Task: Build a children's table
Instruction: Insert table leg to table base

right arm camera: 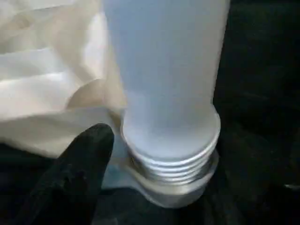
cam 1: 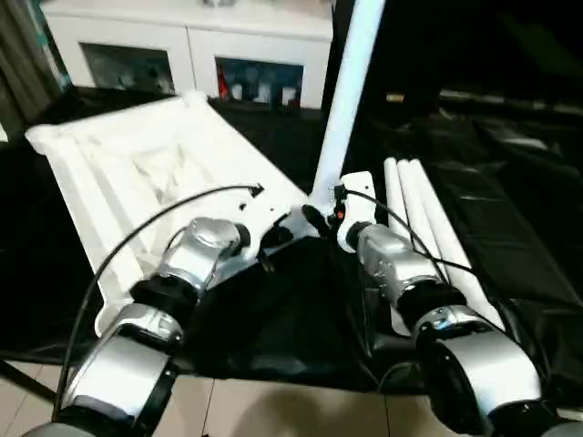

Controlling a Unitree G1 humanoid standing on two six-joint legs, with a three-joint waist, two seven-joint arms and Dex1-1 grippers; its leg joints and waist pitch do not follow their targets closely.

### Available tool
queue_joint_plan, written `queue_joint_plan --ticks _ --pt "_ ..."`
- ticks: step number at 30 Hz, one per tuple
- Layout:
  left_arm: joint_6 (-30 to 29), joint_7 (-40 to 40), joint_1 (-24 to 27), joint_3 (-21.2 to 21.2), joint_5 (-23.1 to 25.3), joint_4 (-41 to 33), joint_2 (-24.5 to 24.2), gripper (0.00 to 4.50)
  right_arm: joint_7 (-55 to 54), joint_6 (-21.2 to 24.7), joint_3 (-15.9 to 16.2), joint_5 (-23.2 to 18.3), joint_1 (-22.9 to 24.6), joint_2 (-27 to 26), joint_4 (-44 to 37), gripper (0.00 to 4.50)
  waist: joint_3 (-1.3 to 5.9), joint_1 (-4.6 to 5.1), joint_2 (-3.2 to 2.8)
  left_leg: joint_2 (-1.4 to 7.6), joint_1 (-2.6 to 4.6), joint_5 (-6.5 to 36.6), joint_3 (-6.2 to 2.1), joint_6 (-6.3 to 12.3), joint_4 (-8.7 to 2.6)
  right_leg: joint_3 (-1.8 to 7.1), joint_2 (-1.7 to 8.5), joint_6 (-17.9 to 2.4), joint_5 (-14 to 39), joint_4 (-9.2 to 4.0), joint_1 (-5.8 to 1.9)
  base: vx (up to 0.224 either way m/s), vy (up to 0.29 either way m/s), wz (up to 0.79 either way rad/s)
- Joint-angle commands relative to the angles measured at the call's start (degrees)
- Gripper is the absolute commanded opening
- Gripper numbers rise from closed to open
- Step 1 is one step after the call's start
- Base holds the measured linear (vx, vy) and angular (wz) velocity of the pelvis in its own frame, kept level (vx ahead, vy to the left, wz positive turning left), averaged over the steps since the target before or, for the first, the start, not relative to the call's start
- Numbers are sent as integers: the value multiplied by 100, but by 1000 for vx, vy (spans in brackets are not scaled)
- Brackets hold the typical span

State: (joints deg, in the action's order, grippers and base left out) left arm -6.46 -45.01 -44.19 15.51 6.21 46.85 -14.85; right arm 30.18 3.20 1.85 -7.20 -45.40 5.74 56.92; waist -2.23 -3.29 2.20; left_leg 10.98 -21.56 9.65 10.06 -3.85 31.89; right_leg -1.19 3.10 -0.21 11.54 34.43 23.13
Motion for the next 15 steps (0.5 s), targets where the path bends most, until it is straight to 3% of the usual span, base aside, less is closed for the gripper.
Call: queue_joint_plan --ticks 1,2,4,5,10,15 --pt "115 -465 253 204 57 -71 -145 0 941 171 433 90 275 316 -844 396 351 -49 -37 182 60 186 -12 569 -235 174 393 -1469 -1593 -208 -354 0 0 0" --pt "115 -465 253 204 57 -71 -145 0 941 171 433 90 275 316 -844 396 366 -52 -35 192 72 159 -6 636 -217 178 399 -1501 -1819 -186 -365 0 0 0" --pt "296 -789 355 210 -55 -208 -243 0 1372 195 580 100 461 583 -1255 396 364 -55 -40 197 79 169 1 643 -216 165 394 -1565 -1793 -182 -366 0 0 0" --pt "337 -981 421 218 -117 -311 -311 0 1580 210 648 88 553 716 -1466 396 357 -69 -69 219 88 239 -5 617 -225 158 404 -1600 -1644 -194 -363 0 0 0" --pt "551 -1852 686 348 -306 -781 -625 0 2163 319 719 -18 858 1076 -2232 396 320 -107 -87 267 107 609 10 432 -249 152 406 -1606 -917 -225 -332 0 0 0" --pt "622 -2432 930 386 -483 -1236 -927 0 2768 634 1047 -59 1270 1442 -3113 396 299 -222 -108 284 159 825 44 257 -259 156 400 -1470 -402 -254 -279 0 0 0"
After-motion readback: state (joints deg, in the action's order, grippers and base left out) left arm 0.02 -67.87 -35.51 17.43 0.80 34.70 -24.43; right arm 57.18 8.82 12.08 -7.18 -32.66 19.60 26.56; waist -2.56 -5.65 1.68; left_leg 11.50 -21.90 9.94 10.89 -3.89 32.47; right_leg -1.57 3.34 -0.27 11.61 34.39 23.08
